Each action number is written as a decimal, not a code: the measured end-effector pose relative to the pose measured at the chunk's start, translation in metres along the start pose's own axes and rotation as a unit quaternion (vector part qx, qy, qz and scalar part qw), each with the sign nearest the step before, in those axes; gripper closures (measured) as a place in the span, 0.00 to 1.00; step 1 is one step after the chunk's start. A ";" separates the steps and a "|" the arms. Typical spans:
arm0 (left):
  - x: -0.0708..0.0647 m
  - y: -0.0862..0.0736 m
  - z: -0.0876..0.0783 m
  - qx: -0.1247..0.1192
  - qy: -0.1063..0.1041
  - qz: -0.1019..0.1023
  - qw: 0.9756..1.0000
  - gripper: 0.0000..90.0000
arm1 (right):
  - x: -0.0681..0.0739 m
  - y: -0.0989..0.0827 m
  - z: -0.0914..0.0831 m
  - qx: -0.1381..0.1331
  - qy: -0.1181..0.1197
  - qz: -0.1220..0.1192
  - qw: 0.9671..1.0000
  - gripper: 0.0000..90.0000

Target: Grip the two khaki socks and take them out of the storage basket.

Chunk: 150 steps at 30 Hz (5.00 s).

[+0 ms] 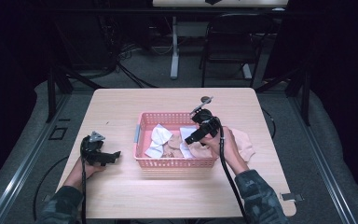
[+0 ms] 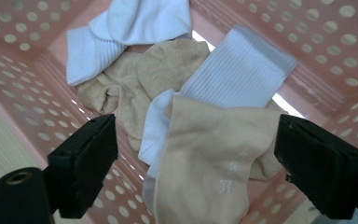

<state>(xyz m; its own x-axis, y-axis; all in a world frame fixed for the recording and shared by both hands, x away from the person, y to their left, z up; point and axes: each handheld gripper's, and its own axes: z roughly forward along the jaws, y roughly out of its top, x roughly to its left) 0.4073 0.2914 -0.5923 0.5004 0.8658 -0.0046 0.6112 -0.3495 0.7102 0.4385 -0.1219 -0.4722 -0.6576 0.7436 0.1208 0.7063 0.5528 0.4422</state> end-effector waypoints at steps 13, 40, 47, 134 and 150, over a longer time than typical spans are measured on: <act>0.000 0.000 0.000 0.000 0.000 0.000 1.000 0.00 | 0.007 0.005 0.030 0.046 -0.012 -0.013 0.999 0.38; 0.000 0.000 0.000 0.000 0.000 0.000 1.000 0.00 | 0.004 -0.002 0.040 0.087 -0.030 -0.007 0.996 0.98; 0.000 0.000 0.000 0.000 0.000 0.000 1.000 0.00 | 0.002 -0.005 0.018 0.061 -0.026 -0.009 0.998 0.98; 0.000 0.000 0.000 -0.001 -0.001 0.001 1.000 0.00 | -0.104 -0.073 -0.137 -0.089 -0.125 0.126 0.980 0.99; 0.000 0.000 0.000 -0.001 0.000 0.001 1.000 0.00 | -0.132 -0.102 -0.062 0.002 -0.101 0.172 0.980 0.98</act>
<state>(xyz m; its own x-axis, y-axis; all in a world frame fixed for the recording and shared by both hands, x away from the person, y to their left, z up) 0.4070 0.2912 -0.5923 0.5026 0.8645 -0.0032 0.6087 -0.3512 0.7114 0.4366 -0.2997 -0.4787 -0.3161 0.9450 0.0840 0.8783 0.2580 0.4026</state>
